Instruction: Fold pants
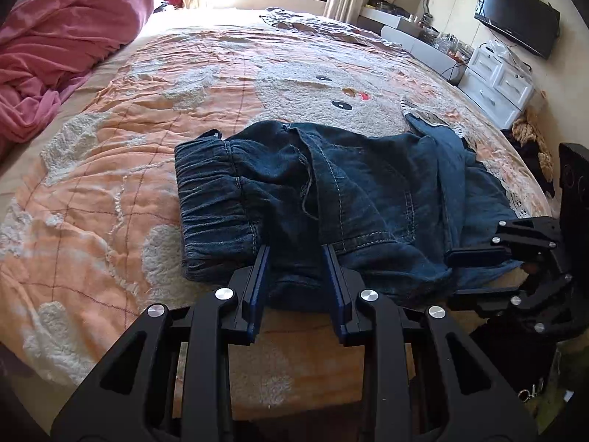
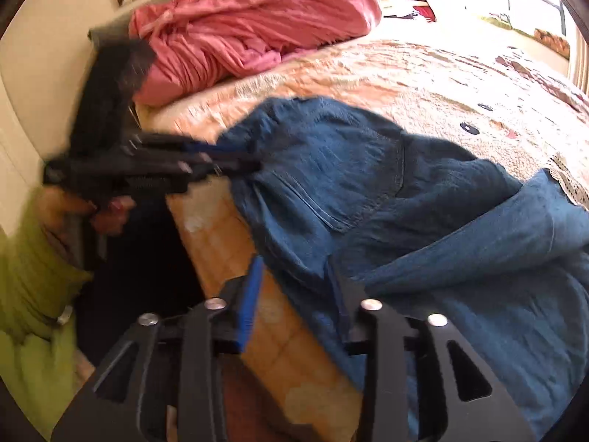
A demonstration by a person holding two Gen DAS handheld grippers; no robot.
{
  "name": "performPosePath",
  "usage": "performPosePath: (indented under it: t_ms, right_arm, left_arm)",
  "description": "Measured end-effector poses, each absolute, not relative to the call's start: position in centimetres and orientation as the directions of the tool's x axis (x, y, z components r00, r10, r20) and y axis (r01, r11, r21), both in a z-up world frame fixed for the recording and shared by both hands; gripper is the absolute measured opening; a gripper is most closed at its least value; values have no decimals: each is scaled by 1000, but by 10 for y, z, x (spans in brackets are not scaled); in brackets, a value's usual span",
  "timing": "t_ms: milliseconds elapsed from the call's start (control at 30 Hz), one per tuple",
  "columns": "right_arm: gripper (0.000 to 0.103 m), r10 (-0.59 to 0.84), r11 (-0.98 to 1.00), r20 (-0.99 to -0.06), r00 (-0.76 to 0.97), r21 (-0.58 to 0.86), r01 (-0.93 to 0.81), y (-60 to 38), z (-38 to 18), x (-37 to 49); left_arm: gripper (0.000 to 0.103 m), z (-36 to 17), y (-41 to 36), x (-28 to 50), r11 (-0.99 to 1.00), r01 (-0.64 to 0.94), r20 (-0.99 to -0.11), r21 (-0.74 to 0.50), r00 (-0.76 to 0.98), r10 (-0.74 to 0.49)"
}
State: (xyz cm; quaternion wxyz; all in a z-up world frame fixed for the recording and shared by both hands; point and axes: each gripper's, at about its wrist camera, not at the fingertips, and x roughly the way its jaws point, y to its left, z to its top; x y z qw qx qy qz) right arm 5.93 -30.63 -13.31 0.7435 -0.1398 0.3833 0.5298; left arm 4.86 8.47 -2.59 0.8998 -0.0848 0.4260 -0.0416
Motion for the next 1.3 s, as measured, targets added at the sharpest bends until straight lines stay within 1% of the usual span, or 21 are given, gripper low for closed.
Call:
performPosePath:
  t_ms: [33, 167, 267, 400, 500, 633, 700, 733, 767, 833, 867, 933, 1067, 1100, 1167, 1300]
  right_arm:
    - [38, 695, 403, -702, 159, 197, -894, -309, -126, 58]
    - [46, 700, 455, -668, 252, 146, -878, -309, -110, 63]
    - [47, 673, 483, -693, 260, 145, -863, -301, -119, 72]
    - [50, 568, 550, -788, 237, 149, -822, -291, -151, 84]
    - [50, 580, 560, -781, 233, 174, -810, -293, -156, 86]
    - [51, 600, 556, -772, 210, 212, -804, -299, -148, 89]
    - [52, 619, 556, -756, 212, 231, -799, -305, -139, 92]
    - [56, 628, 565, -743, 231, 231, -792, -314, -132, 93]
    - [58, 633, 578, -732, 252, 231, -782, -322, -124, 95]
    - [59, 642, 600, -714, 280, 240, -763, -337, -113, 98]
    - [63, 642, 611, -708, 294, 241, -754, -344, -109, 100]
    - [65, 626, 644, -704, 336, 224, -732, -360, -104, 101]
    - [71, 603, 692, -698, 386, 217, -689, -388, -100, 106]
    - [72, 598, 705, -697, 397, 221, -674, -397, -100, 106]
    - [77, 586, 728, -694, 419, 223, -649, -409, -99, 108]
    - [81, 565, 765, -686, 459, 227, -602, -430, -96, 112]
  left_arm:
    - [22, -26, 85, 49, 982, 4, -760, -188, 633, -148]
    - [21, -27, 83, 49, 985, 8, -761, -175, 633, -140]
    - [21, -27, 83, 49, 985, 7, -761, -174, 633, -139]
    - [21, -28, 83, 49, 984, 10, -761, -177, 632, -143]
    - [21, -30, 81, 50, 985, 13, -763, -175, 630, -144]
    - [21, -29, 80, 50, 986, 10, -763, -169, 632, -137]
    - [25, -22, 79, 46, 985, 8, -758, -171, 638, -137]
    - [33, -18, 79, 44, 983, 14, -752, -183, 643, -149]
    - [40, -15, 77, 42, 982, 19, -749, -190, 643, -157]
    - [42, -9, 72, 39, 984, 27, -748, -177, 647, -152]
    - [42, -6, 68, 38, 985, 31, -748, -169, 647, -148]
    - [42, 0, 63, 35, 984, 43, -741, -171, 652, -157]
    - [49, 13, 48, 31, 985, 82, -728, -154, 664, -169]
    - [49, 16, 44, 31, 984, 93, -724, -155, 666, -177]
    - [51, 21, 35, 32, 980, 116, -717, -159, 669, -195]
    - [52, 26, 13, 37, 965, 182, -705, -191, 658, -264]
